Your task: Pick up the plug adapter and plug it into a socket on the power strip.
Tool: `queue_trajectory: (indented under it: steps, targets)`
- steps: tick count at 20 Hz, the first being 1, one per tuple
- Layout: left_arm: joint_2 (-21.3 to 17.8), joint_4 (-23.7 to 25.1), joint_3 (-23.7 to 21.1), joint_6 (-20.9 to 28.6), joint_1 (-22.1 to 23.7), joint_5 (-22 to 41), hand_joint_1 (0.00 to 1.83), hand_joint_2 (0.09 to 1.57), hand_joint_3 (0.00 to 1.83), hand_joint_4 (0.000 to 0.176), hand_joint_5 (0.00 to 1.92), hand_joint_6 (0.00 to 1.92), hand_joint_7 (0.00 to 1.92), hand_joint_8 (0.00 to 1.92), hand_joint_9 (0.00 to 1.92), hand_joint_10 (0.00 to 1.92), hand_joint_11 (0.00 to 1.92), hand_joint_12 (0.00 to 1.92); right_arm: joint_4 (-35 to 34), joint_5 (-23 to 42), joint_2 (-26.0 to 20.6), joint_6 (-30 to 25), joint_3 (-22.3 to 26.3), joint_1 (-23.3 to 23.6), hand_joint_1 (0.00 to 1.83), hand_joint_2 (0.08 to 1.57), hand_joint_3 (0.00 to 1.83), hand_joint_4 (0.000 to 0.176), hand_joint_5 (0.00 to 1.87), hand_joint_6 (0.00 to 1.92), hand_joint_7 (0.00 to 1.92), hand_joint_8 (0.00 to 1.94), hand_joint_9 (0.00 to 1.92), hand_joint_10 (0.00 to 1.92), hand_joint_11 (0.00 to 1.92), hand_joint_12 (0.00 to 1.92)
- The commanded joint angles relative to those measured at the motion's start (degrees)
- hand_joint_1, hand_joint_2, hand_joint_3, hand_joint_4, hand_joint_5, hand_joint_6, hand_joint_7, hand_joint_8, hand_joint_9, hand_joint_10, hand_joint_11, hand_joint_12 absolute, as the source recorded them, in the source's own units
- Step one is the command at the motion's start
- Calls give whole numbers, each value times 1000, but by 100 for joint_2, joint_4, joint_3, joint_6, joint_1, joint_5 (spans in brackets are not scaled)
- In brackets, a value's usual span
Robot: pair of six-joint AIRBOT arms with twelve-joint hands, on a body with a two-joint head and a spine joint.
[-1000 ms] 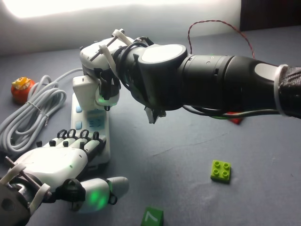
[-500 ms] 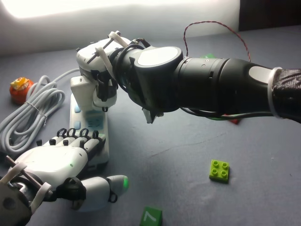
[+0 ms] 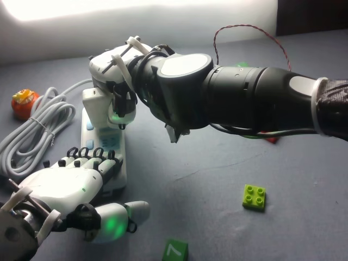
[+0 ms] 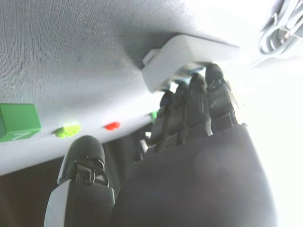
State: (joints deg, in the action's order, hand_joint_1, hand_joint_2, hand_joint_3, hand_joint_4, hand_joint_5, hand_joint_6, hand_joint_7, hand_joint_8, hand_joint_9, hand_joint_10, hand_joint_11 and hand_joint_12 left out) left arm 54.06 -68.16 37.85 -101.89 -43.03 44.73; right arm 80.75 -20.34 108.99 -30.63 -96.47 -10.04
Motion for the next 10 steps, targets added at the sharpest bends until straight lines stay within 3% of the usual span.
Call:
queue_trajectory:
  steps: [1, 2, 3, 4, 5, 7, 10]
  targets:
    - [75, 53, 11, 45, 13, -264, 0, 1226, 0, 0, 79, 0, 81, 3, 79, 4, 0, 194, -34, 443, 65, -90, 67, -118, 1216, 1132, 1, 0, 873, 1072, 1022, 1022, 940, 720, 535, 1454]
    - [75, 53, 11, 45, 13, -264, 0, 1226, 0, 0, 79, 0, 81, 3, 79, 4, 0, 194, -34, 448, 45, -90, 67, -118, 1216, 1132, 1, 0, 873, 1072, 1022, 1022, 940, 720, 535, 1454]
    - [75, 53, 9, 45, 13, -264, 0, 1229, 0, 0, 70, 2, 74, 7, 67, 8, 0, 134, -34, 459, 23, -90, 71, -118, 1141, 1134, 1, 0, 906, 1076, 945, 645, 878, 679, 477, 1444]
    - [74, 53, 6, 45, 13, -264, 0, 1229, 0, 0, 70, 2, 74, 7, 67, 8, 0, 134, -34, 489, -6, -91, 80, -115, 1141, 1134, 1, 0, 906, 1076, 945, 645, 878, 679, 477, 1444]
    - [74, 53, 3, 46, 17, -264, 0, 1228, 1, 0, 85, 4, 82, 3, 67, 3, 0, 158, -34, 546, -39, -91, 92, -115, 1112, 1018, 0, 0, 822, 361, 995, 254, 894, 508, 477, 1359]
    - [74, 53, -2, 46, 24, -264, 0, 1230, 1, 0, 69, 3, 73, 6, 64, 4, 0, 152, -34, 589, -92, -90, 114, -103, 1069, 1017, 0, 0, 829, 132, 988, 62, 886, 311, 466, 1298]
    - [74, 53, 1, 52, 37, -264, 0, 1230, 1, 0, 84, 5, 101, 9, 90, 10, 0, 198, -34, 624, -162, -91, 116, -56, 1063, 1012, 0, 0, 847, 41, 980, 9, 911, 179, 471, 1243]
